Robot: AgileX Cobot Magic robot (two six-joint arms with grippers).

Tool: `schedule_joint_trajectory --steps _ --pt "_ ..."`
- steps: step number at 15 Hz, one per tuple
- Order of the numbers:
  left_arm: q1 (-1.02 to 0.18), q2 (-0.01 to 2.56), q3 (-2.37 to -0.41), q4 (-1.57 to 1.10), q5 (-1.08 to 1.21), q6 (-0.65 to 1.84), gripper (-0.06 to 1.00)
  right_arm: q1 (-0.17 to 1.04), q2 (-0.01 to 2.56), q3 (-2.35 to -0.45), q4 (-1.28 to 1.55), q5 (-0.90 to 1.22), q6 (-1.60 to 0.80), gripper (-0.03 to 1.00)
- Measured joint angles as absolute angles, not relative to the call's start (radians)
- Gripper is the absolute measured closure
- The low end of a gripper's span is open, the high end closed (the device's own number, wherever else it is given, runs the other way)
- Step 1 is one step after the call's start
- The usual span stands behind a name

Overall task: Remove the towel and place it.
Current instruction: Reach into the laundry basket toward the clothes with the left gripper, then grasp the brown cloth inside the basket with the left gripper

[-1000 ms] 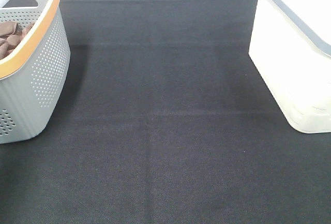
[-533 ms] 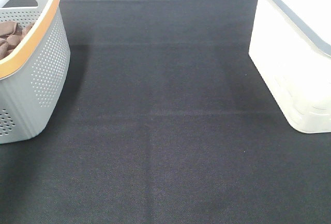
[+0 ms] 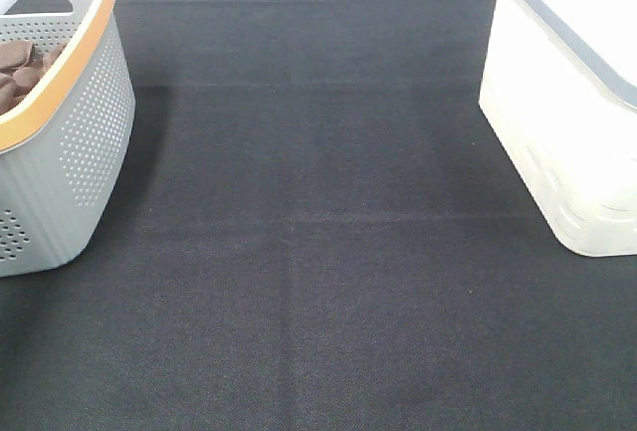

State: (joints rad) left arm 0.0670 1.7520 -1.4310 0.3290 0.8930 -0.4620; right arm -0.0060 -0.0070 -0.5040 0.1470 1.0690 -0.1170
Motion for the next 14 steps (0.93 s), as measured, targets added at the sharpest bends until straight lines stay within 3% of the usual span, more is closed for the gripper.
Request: schedule_joint_trajectory --steps 14 --pt "0.084 2.012 -1.596 0.241 0.826 -0.397 0.29 -0.006 -0.007 -0.504 0.147 1.069 -0.117 0.08"
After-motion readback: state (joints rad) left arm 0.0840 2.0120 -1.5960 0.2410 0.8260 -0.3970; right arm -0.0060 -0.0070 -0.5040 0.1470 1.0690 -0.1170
